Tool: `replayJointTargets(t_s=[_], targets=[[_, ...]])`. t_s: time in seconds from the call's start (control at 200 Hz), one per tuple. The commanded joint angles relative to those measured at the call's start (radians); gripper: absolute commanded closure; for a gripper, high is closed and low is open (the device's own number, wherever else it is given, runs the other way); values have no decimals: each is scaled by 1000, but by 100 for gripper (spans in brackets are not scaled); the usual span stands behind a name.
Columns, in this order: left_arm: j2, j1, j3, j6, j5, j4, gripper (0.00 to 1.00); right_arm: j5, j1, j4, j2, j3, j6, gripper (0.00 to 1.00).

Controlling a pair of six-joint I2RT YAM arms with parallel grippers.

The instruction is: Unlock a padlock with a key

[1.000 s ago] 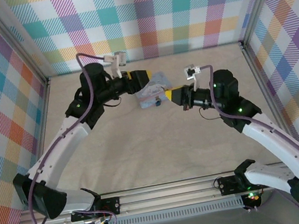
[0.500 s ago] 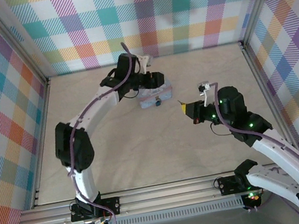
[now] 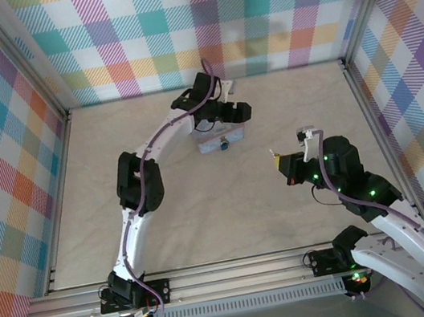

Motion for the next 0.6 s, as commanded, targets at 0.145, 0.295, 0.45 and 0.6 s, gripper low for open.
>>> replayJointTargets(t_s=[0.145,0.295,0.45,0.6], targets=[[92,-20,121,14,-2,-74,0,33,-3,-24,-22,-18,2,100],[115,-26,136,21,2,-87,0,34,-3,-23,-18,-21,2,100],[128,-33,140,40,16,-126,0,41,-3,-19,-14,-23,2,100],[129,-42,136,80,16,-193,0,57,-3,-40,-1,-12,0,100]])
